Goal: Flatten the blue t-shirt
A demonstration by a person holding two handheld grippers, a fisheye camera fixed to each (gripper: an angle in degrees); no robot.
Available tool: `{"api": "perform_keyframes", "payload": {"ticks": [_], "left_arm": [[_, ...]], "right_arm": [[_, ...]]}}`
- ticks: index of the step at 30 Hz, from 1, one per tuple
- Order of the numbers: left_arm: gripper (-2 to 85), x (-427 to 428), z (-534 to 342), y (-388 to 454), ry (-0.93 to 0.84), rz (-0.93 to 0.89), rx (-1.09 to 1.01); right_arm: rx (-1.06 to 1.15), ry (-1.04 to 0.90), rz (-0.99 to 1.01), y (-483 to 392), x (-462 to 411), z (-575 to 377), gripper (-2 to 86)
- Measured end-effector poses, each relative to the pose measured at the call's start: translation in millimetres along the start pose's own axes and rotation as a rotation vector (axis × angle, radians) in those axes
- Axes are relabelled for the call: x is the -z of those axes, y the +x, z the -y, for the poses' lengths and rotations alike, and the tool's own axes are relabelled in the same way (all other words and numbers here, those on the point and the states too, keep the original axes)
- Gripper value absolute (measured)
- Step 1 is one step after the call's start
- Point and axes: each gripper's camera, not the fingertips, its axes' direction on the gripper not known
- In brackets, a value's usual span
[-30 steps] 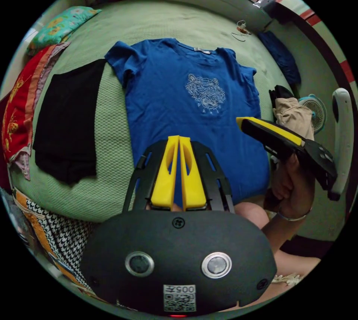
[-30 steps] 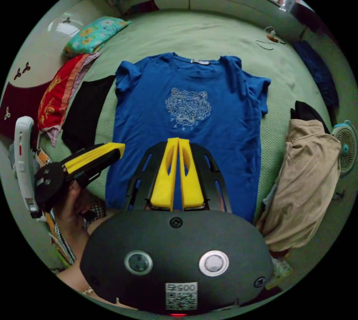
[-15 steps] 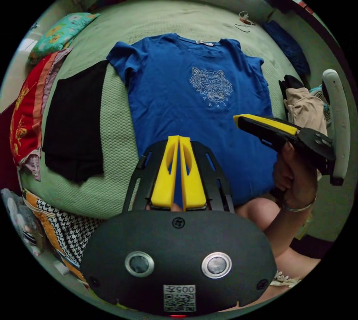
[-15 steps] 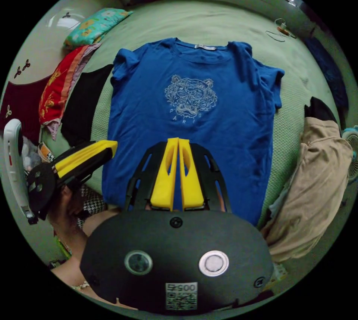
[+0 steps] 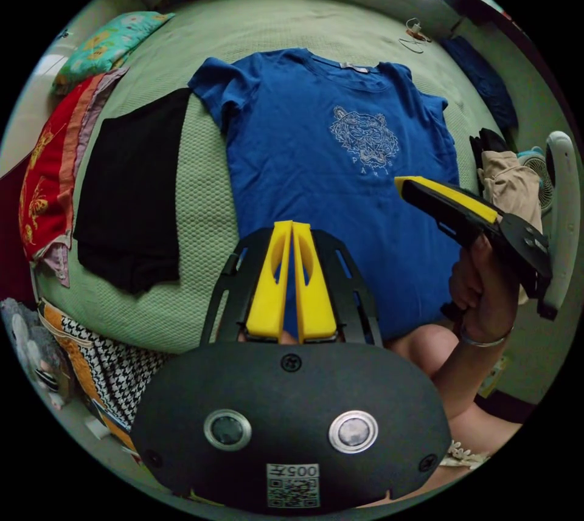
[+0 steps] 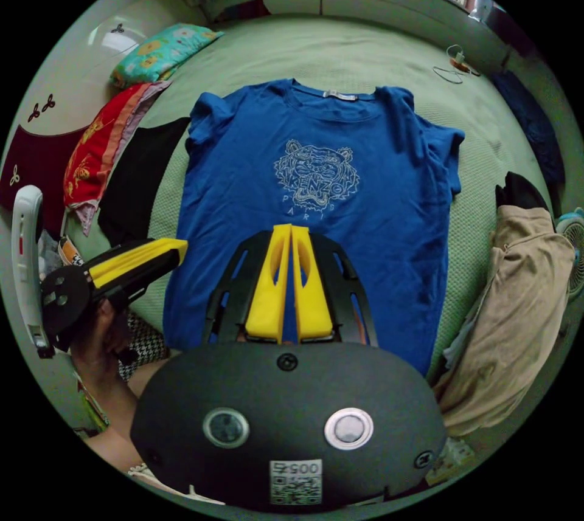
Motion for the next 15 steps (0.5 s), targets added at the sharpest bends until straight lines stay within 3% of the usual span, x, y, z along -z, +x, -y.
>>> {"api": "perform_keyframes", "payload": {"ticks": [8, 15], "left_arm": [[-0.6, 2, -6, -16, -0.004, -0.071, 0.044], [-0.6, 7, -15, -27, 0.009, -0.016, 0.058]], "right_arm": [[-0.006, 0.023, 0.032, 0, 2, -9, -1.0], [-0.004, 0.016, -0.015, -2, -3, -16, -0.9]]}}
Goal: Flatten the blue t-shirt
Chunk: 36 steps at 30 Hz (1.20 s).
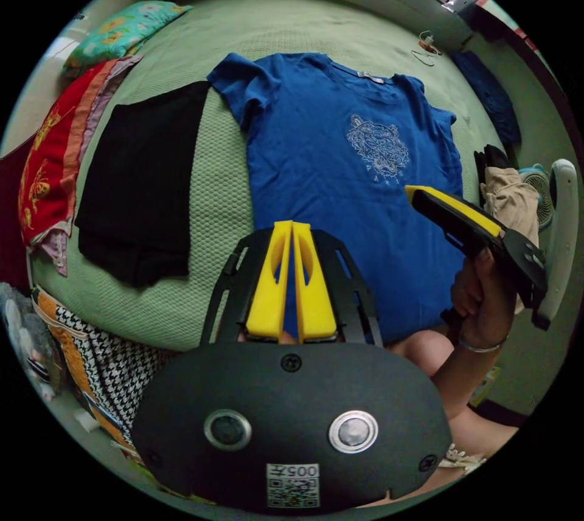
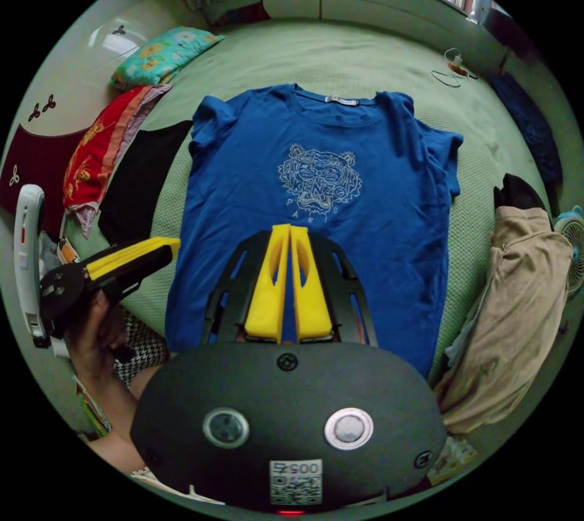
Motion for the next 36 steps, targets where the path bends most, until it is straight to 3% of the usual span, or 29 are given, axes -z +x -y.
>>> {"api": "perform_keyframes", "payload": {"ticks": [9, 13, 19, 26, 32, 36], "left_arm": [[-0.6, 17, -19, -35, 0.060, -0.115, 0.014], [-0.6, 26, -27, -46, 0.099, -0.047, 0.058], [-0.7, 25, -34, -64, 0.097, -0.038, 0.089], [-0.6, 19, -49, -62, 0.108, 0.090, 0.036], [-0.6, 28, -65, -54, 0.211, 0.191, 0.017], [-0.6, 20, -63, -59, 0.179, 0.172, 0.044]], "right_arm": [[0.015, -0.001, 0.014, -7, -5, -13, -1.0], [0.053, 0.012, 0.056, -16, -7, -18, -1.1], [0.300, 0.162, 0.339, -45, 3, -40, -1.0], [0.299, 0.136, 0.185, -72, -5, -48, -1.0], [0.257, 0.094, 0.258, -79, -10, -47, -1.0], [0.215, 0.083, 0.216, -70, -14, -44, -1.0]]}}
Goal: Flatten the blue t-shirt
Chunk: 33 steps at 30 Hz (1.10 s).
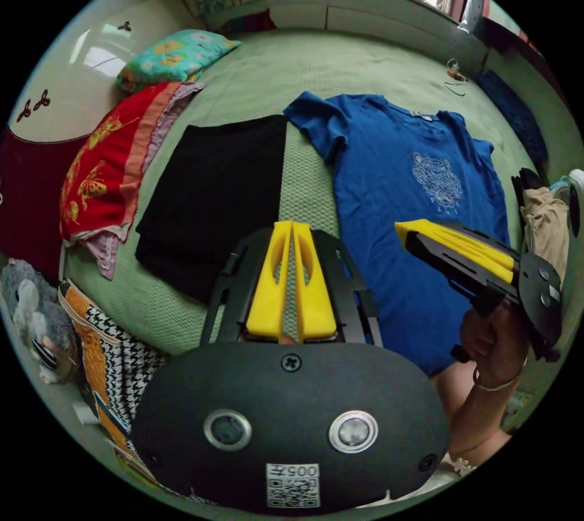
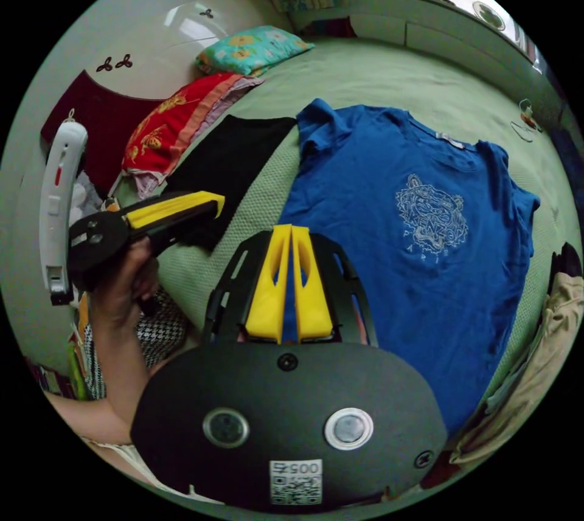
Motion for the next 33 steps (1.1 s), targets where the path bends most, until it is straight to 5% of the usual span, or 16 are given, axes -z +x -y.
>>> {"api": "perform_keyframes", "payload": {"ticks": [10, 33], "left_arm": [[-0.6, -21, 4, 5, 0.011, -0.209, 0.002], [-0.6, -46, 4, 13, 0.008, -0.117, -0.029]], "right_arm": [[-0.120, -0.044, -0.103, 33, -9, -2, -0.9], [-0.225, -0.044, -0.104, 71, -16, -7, -1.1]]}}
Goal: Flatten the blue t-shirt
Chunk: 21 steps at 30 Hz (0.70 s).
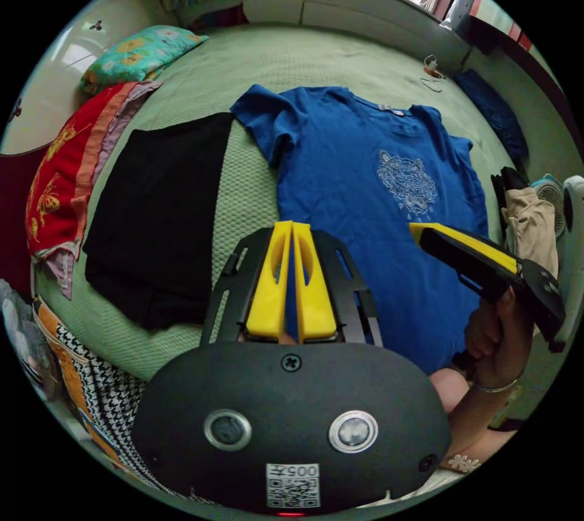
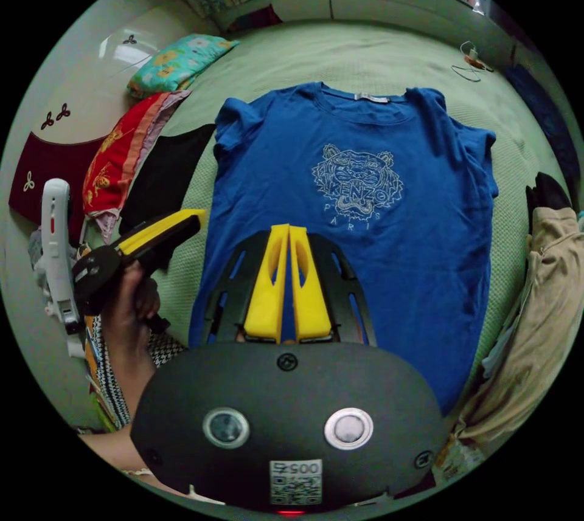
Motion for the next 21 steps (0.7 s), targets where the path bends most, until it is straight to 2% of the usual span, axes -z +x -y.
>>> {"api": "perform_keyframes", "payload": {"ticks": [4, 8, 21], "left_arm": [[-0.6, -6, 5, -13, 0.002, 0.111, 0.044], [-0.6, -14, 10, -26, -0.002, -0.029, 0.058], [-0.6, -27, 14, -49, -0.007, -0.107, 0.064]], "right_arm": [[-0.007, -0.006, -0.013, 0, -5, 3, -1.1], [-0.022, -0.023, 0.012, -1, -13, 9, -1.1], [0.000, -0.056, -0.010, -20, -32, 19, -1.1]]}}
